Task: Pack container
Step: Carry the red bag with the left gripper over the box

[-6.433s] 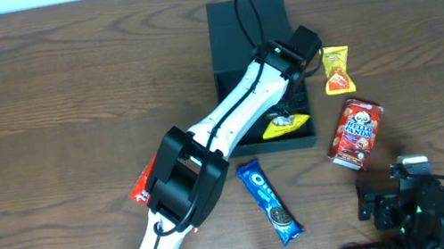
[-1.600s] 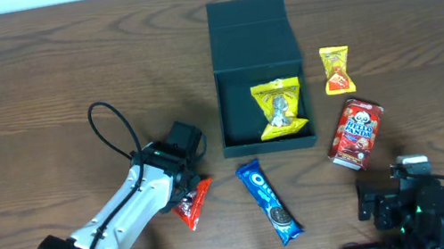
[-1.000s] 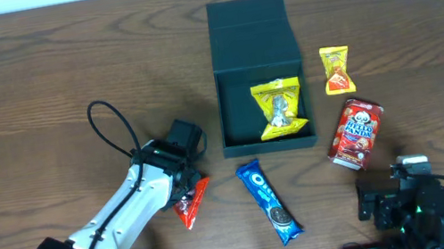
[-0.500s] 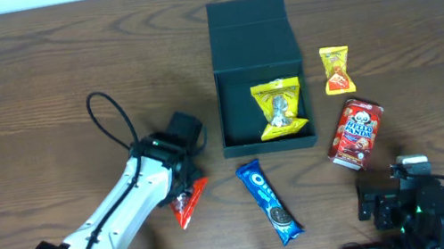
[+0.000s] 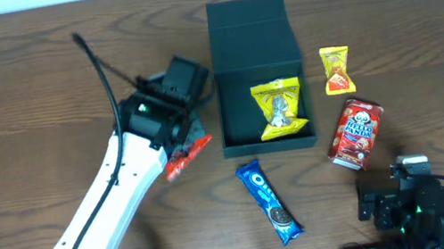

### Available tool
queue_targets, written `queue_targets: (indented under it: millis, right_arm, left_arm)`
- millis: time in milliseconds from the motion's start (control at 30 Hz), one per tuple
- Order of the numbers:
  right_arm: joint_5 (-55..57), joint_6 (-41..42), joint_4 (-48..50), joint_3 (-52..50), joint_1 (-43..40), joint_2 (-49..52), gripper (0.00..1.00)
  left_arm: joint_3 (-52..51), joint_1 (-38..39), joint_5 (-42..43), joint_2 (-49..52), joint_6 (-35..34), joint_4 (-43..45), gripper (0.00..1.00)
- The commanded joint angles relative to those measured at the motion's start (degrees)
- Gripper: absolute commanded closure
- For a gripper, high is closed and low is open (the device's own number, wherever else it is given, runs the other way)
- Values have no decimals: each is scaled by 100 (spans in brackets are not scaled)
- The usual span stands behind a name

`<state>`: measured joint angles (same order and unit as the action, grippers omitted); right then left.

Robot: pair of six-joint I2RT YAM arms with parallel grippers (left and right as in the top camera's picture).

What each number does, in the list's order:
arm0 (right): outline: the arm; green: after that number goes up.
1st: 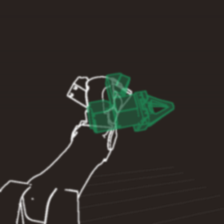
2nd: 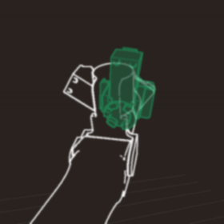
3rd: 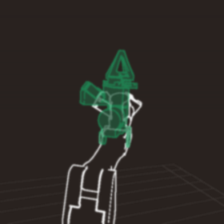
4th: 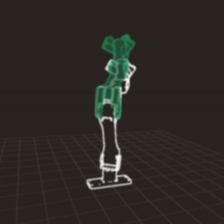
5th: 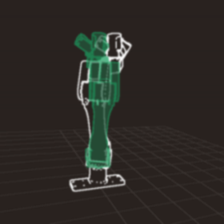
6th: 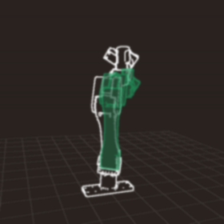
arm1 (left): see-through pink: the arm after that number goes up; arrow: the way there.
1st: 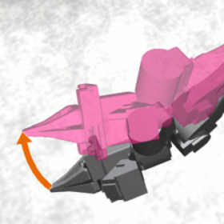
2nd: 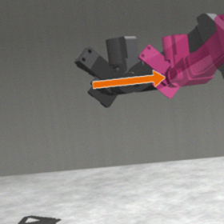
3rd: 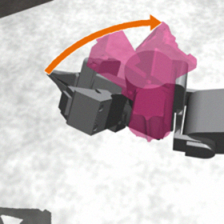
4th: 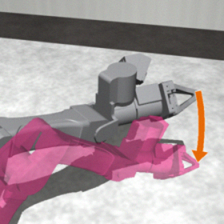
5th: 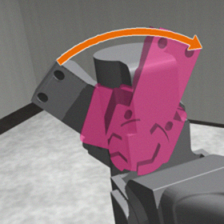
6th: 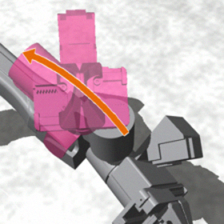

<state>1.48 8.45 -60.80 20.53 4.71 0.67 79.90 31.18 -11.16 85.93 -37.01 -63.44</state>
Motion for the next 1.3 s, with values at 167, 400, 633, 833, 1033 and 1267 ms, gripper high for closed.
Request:
queue_targets:
  millis: [167, 400, 633, 833, 1033, 1267]
  right_arm:
    - [0, -83, -26, -15, -39, -28, 1]
    - [0, -83, -28, -15, -39, -28, 1]
    - [0, -83, -26, -15, -39, -28, 1]
    - [0, -83, -26, -15, -39, -28, 1]
    - [0, -83, -26, -15, -39, -28, 1]
    - [0, -83, -26, -15, -39, -28, 1]
  left_arm:
    - [1665, 439, -284, 1386, 1742, -365, 92]
    - [2865, 815, -269, 2568, 2144, -361, 89]
    - [3235, 866, 229, 3167, 2133, -313, 90]
    - [3235, 903, 402, 3440, 1864, -267, 93]
    - [3235, 914, 590, 3668, 1633, -164, 94]
    - [3235, 935, 634, 3853, 1596, -37, 93]
